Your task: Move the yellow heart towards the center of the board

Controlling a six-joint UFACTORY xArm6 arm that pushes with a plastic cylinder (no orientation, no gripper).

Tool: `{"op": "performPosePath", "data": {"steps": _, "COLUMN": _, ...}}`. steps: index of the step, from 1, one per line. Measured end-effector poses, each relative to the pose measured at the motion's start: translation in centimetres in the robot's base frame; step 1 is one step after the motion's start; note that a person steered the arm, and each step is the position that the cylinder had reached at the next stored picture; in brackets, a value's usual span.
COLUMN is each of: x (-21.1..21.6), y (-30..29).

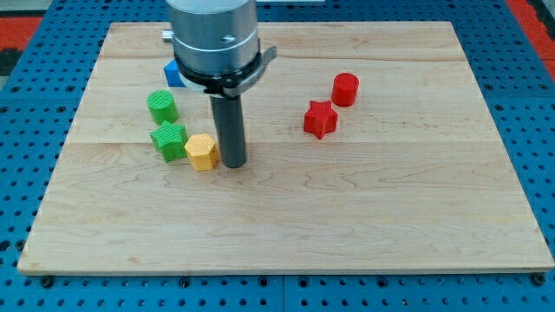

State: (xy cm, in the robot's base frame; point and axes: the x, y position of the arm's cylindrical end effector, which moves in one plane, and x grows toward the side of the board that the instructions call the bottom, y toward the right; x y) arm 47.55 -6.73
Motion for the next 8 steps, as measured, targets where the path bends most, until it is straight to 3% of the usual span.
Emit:
{"op": "performPosePath", "data": {"steps": 1, "x": -0.5, "y": -1.8}}
{"op": "performPosePath", "data": {"steps": 4, "x": -2.2, "y": 6.6}}
{"op": "performPosePath", "data": {"steps": 5, "x": -6.8, "y": 7.5}}
{"op": "performPosePath", "data": {"steps": 6, "x": -9.6, "y": 3.7}}
{"op": "performPosePath", "data": {"steps": 8, "x": -8.0, "y": -5.9}}
